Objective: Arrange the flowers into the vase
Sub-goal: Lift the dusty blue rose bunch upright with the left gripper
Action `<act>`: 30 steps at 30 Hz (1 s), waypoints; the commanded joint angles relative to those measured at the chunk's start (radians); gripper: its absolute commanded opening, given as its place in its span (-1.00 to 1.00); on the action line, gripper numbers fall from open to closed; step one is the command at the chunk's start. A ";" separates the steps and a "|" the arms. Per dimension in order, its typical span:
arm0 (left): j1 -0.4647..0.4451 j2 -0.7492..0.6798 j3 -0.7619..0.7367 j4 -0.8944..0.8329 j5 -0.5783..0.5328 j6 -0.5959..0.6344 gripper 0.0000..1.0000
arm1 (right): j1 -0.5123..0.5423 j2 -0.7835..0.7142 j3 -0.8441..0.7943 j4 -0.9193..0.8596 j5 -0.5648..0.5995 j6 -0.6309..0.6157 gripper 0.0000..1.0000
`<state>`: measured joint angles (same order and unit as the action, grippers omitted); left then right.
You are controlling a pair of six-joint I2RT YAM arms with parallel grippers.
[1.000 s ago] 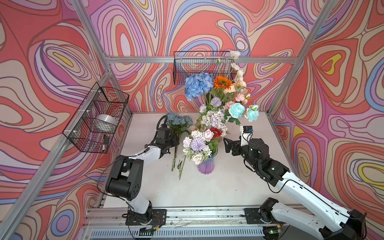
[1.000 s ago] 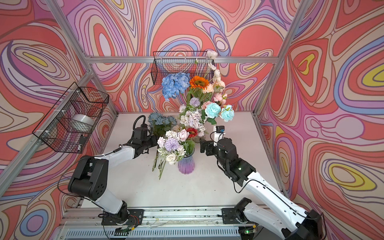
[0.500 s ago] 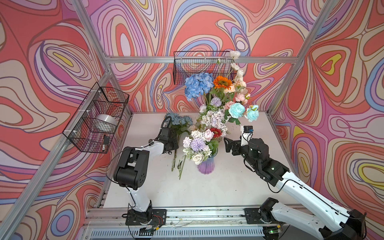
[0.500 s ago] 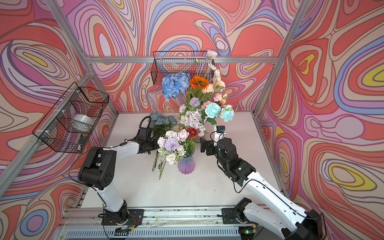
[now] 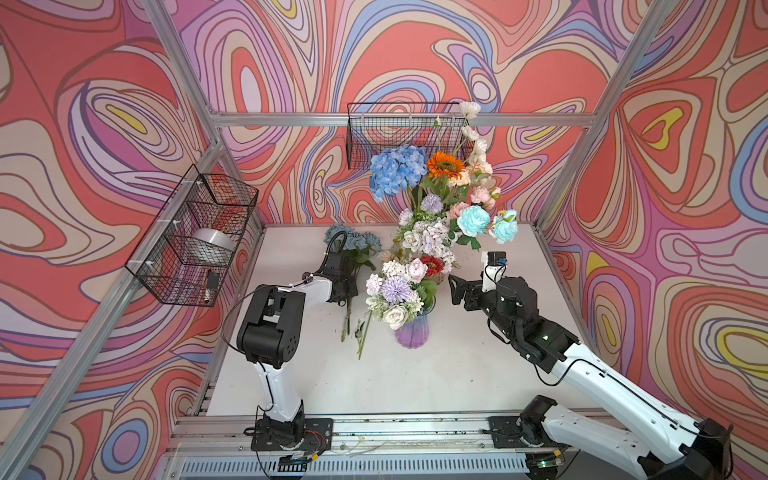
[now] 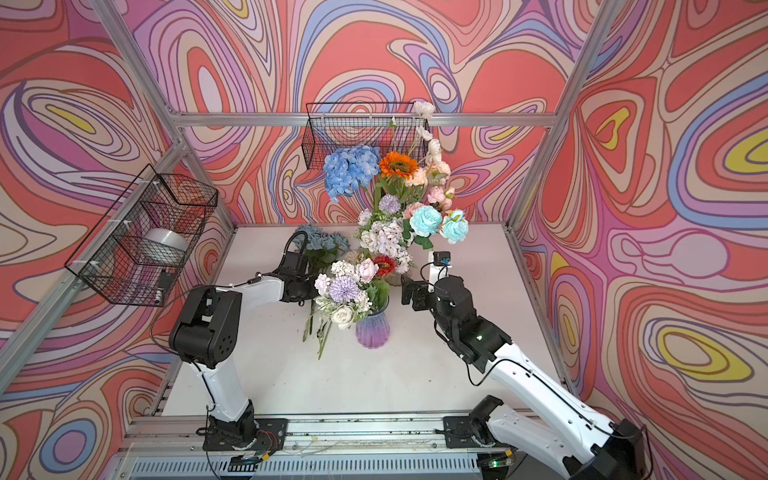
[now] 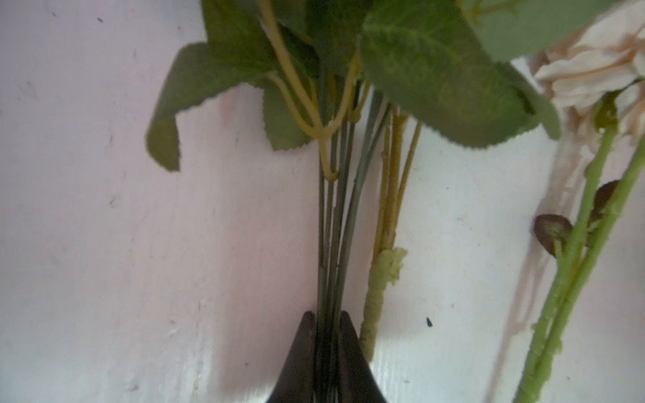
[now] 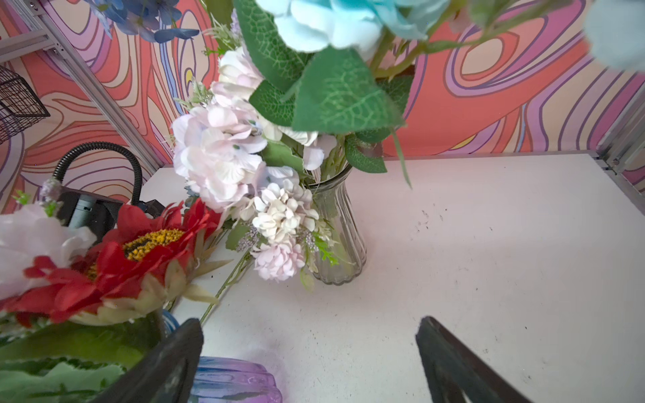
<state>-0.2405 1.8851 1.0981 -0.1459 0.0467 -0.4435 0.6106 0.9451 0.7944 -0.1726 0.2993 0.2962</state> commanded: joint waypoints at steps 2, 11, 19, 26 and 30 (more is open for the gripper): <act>0.006 0.028 0.009 -0.076 -0.038 0.016 -0.95 | 0.002 -0.004 0.020 -0.001 0.016 -0.012 0.97; 0.002 -0.120 -0.053 -0.007 0.025 -0.011 -1.00 | 0.002 -0.009 0.026 0.017 0.022 -0.020 0.97; -0.179 -0.248 -0.014 -0.149 -0.337 0.124 -1.00 | 0.002 -0.008 0.029 0.028 0.021 -0.025 0.97; -0.237 -0.200 0.012 -0.193 -0.478 0.173 -1.00 | 0.002 -0.019 0.024 0.033 0.024 -0.028 0.97; -0.237 -0.185 0.003 -0.193 -0.469 0.134 -1.00 | 0.002 -0.030 0.025 0.024 0.025 -0.029 0.97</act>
<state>-0.4767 1.6901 1.0843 -0.3077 -0.3607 -0.3027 0.6106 0.9363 0.8001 -0.1635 0.3088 0.2771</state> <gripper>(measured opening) 0.120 0.984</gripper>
